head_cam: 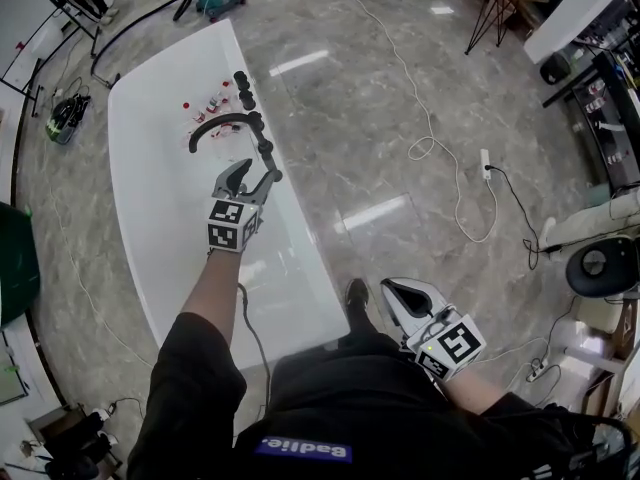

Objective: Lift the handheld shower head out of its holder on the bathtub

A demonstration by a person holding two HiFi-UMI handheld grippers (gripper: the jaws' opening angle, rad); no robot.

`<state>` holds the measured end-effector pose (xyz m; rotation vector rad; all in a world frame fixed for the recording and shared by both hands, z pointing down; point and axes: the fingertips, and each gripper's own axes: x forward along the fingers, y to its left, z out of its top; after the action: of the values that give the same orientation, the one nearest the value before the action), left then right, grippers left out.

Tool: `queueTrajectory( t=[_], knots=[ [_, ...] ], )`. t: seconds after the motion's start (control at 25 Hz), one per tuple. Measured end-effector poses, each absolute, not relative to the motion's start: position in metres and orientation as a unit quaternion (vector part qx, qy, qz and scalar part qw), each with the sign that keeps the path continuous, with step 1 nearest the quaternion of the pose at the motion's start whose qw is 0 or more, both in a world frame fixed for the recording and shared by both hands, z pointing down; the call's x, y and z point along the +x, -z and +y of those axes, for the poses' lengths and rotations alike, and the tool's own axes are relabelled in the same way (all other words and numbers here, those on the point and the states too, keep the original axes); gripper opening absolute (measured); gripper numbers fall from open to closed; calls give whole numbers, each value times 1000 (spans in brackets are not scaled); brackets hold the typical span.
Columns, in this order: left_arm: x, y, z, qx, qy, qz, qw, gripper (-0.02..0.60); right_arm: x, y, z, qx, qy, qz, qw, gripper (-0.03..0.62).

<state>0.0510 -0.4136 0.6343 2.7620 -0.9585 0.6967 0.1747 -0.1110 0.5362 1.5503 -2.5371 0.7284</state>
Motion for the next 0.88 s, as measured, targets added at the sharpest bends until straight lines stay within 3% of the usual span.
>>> queueTrajectory(
  t=[0.88],
  knots=[
    [53, -744, -472, 886, -262, -360, 131, 196, 208, -585, -112, 527, -274, -802, 66, 2]
  ],
)
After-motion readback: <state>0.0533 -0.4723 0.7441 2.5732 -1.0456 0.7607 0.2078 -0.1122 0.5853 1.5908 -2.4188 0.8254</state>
